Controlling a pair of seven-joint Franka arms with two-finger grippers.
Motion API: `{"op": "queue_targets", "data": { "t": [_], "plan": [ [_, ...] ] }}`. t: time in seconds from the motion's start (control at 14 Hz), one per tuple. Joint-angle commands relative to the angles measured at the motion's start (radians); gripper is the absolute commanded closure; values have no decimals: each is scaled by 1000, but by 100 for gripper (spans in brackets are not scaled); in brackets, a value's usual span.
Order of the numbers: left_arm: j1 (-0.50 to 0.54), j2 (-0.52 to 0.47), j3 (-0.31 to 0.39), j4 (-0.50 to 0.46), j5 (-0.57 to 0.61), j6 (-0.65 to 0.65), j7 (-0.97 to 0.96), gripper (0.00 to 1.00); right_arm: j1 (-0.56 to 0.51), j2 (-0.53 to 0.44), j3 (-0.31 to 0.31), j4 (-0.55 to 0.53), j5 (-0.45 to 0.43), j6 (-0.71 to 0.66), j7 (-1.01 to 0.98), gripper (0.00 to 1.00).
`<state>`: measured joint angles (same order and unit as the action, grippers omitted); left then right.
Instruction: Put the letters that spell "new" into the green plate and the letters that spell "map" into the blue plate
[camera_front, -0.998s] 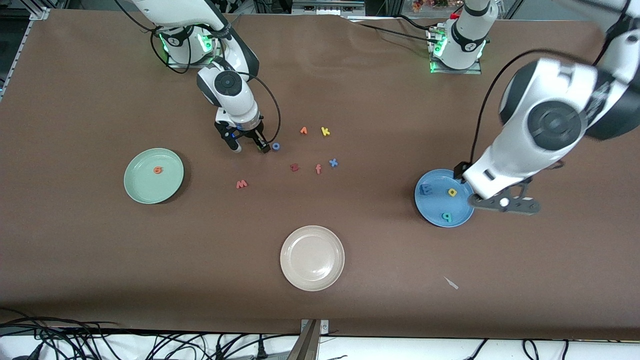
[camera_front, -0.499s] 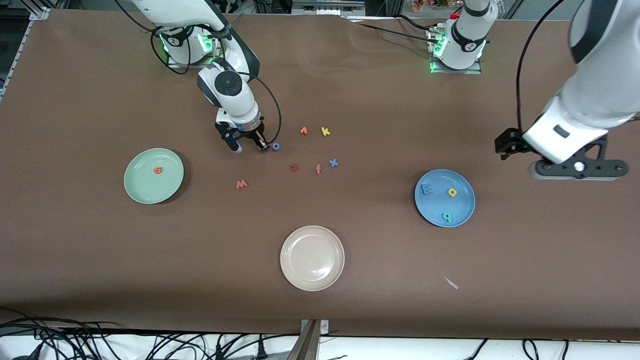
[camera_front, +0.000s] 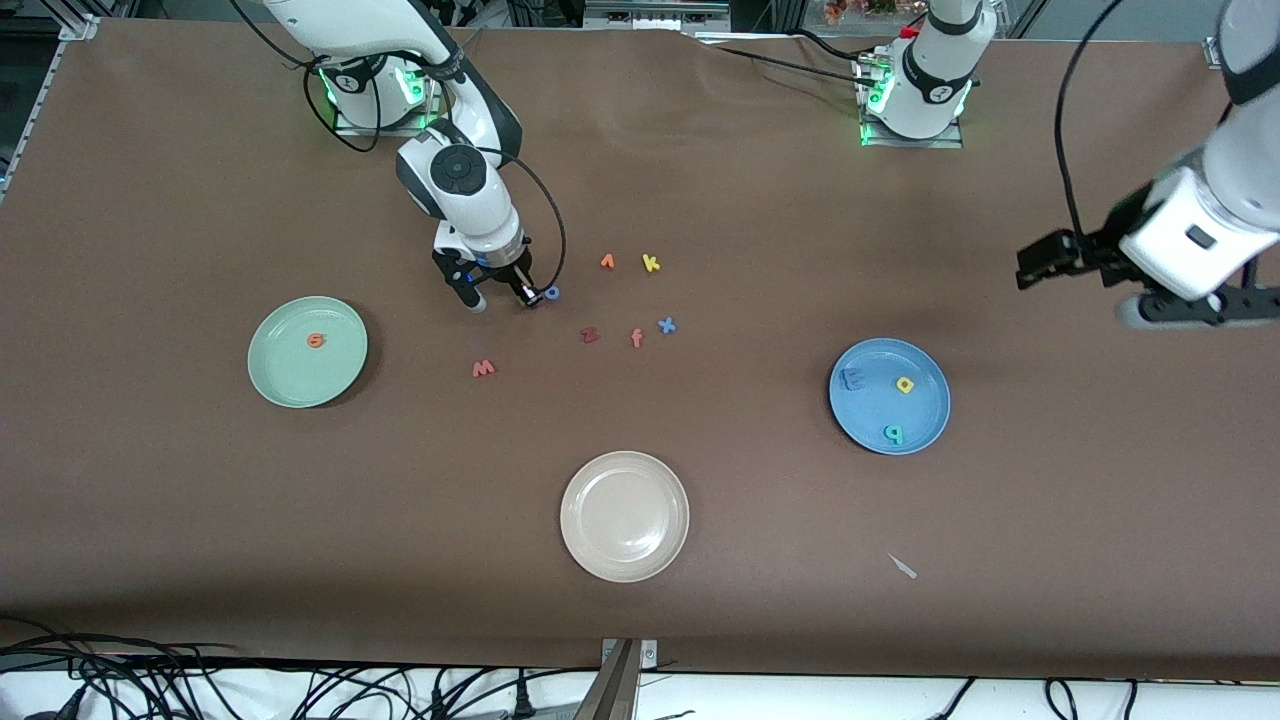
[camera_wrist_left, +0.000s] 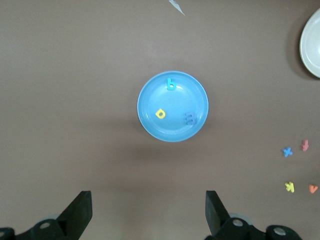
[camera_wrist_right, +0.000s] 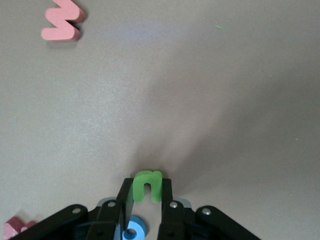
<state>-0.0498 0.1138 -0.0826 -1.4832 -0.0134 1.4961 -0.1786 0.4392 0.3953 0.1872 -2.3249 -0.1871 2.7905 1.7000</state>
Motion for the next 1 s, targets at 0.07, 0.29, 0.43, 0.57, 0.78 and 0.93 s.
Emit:
{"op": "queue_targets", "data": {
  "t": [0.07,0.29,0.43,0.57,0.78,0.93],
  "plan": [
    [-45,-138,57,-179,-2,87,14,0,0,1,-3,79,-26,-138,-78,100],
    [57,-158,-9,-206,3,90,57,0,-2,-50,-46,96,-26,-293,-264,100],
    [67,-158,-22,-204,1,90,64,0,-2,-72,-89,95,-26,-351,-376,100],
    [39,-154,-10,-197,1,90,64,0,-2,-101,-136,95,-26,-391,-503,100],
    [33,-155,-6,-198,1,92,64,0,-2,-157,-242,75,-26,-440,-777,100],
    [34,-148,-8,-190,1,84,60,0,-2,-168,-320,61,-25,-431,-943,100]
  ]
}}
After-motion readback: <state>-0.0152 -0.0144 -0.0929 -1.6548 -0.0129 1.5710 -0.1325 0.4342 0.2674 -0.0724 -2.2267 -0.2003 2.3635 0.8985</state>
